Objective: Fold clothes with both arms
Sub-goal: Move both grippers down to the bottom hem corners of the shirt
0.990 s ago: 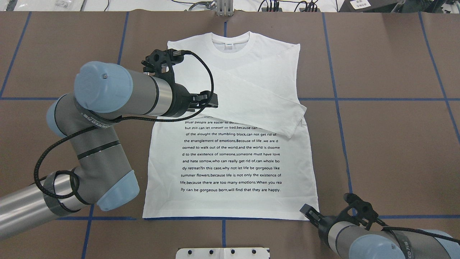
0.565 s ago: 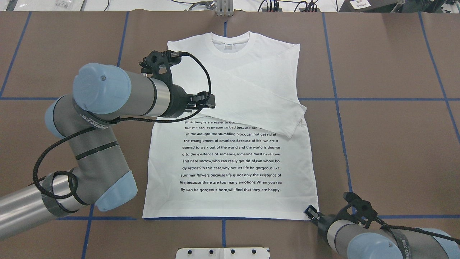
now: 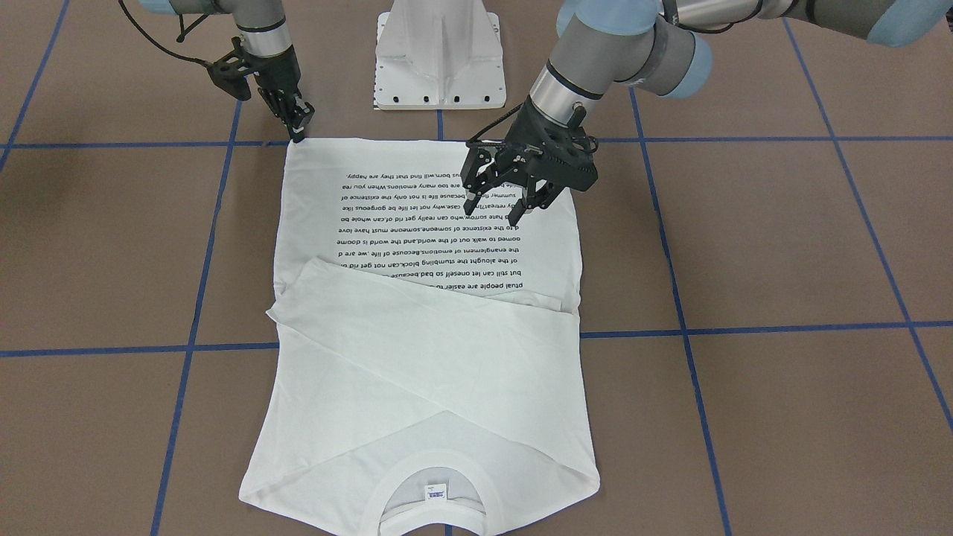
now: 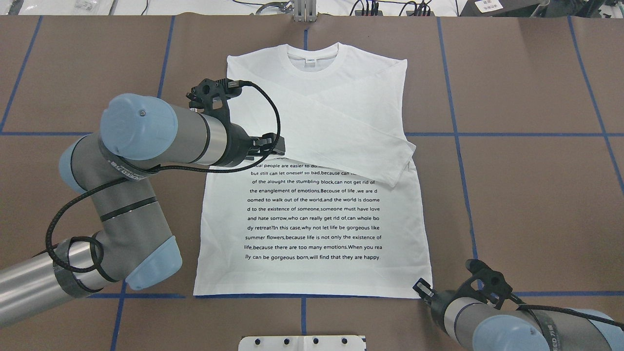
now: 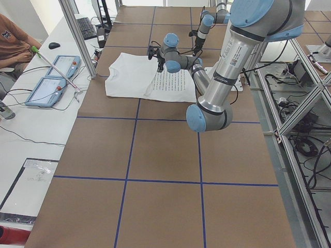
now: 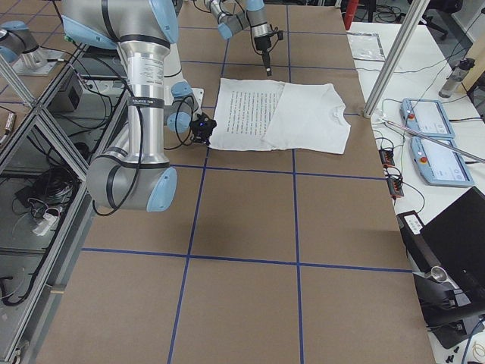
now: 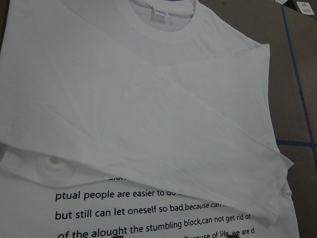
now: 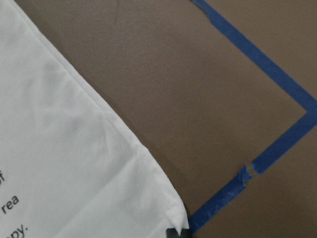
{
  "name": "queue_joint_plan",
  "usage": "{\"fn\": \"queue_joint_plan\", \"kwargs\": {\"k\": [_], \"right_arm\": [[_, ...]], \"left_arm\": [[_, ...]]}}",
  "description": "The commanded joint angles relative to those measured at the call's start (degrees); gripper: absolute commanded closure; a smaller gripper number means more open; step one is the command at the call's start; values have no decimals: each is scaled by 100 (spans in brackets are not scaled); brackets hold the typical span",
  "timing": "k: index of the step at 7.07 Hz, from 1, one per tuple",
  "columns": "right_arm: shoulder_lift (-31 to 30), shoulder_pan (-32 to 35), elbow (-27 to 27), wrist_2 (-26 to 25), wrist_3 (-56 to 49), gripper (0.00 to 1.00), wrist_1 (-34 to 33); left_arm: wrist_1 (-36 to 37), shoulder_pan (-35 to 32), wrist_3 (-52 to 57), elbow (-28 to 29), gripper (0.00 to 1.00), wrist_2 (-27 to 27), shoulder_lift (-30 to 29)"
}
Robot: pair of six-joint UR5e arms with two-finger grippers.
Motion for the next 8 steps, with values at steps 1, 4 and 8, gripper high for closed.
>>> {"fn": "queue_joint_plan", "kwargs": {"k": [1, 4, 8], "right_arm": [[3, 57, 128, 3, 0, 100, 0], [20, 189, 137, 3, 0, 100, 0], [3, 233, 146, 3, 0, 100, 0]], "left_arm": [[624, 57, -501, -619, 24, -463, 712], [644, 1563, -2276, -1623, 25, 408, 2399], [697, 2140, -2878, -1458, 28, 590, 2423]]}}
